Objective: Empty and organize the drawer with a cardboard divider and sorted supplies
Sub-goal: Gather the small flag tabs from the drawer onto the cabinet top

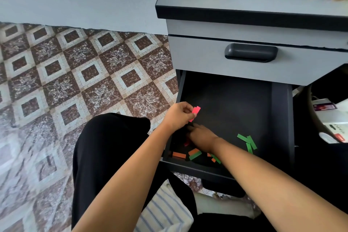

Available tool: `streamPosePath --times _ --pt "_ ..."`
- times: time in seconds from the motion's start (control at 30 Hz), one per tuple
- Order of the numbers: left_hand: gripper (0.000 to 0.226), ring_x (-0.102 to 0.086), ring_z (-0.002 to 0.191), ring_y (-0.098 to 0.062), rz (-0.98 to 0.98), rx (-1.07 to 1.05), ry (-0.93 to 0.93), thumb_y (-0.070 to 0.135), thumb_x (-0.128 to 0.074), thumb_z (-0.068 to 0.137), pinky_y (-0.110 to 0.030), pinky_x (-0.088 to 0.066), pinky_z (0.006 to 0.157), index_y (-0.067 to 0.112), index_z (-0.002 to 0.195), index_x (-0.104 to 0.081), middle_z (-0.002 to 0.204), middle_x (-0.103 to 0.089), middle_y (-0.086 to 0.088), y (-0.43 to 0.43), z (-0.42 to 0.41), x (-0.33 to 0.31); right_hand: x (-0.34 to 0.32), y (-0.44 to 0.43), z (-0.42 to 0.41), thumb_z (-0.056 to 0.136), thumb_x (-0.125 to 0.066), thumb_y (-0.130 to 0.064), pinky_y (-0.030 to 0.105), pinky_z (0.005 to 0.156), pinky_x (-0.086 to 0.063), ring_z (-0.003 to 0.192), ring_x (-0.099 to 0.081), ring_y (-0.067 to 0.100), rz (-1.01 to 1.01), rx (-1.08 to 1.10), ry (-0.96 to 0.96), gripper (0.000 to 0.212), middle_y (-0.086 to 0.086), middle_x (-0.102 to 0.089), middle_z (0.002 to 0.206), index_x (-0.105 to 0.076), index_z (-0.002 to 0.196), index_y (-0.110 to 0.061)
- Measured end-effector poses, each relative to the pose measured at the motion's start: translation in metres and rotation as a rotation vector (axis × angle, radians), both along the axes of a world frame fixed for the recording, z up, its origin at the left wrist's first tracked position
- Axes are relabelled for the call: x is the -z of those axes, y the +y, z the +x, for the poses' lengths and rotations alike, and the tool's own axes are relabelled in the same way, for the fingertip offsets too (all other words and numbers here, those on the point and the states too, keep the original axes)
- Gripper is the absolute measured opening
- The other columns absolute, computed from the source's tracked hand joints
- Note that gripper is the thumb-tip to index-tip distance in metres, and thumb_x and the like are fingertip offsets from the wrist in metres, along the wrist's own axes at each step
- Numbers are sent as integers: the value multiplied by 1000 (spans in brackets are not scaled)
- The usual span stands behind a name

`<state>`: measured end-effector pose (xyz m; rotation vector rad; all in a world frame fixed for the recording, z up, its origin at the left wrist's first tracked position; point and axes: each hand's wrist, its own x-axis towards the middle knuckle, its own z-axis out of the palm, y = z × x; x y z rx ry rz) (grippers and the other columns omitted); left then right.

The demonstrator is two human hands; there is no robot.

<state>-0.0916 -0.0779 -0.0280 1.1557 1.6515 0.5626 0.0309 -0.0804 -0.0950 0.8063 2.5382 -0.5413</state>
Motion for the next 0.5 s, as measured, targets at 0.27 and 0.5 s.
streamPosePath --times 0.27,0.5 --pt "17 -55 60 -8 12 -53 13 10 -62 88 -29 -50 71 1 101 -69 72 -62 -4 -1 2 -7 -7 -16 28 87 -63 -10 23 65 -45 76 -57 14 -401 851 576 8 2 -62 86 -65 93 -7" --pt "26 -55 77 -16 31 -155 -73 12 -56 93 -31 -50 77 6 117 -65 88 -64 -5 -3 9 -26 -41 -7 60 89 -60 -5 23 57 -53 83 -64 16 -921 1516 843 25 11 -66 97 -63 114 -8"
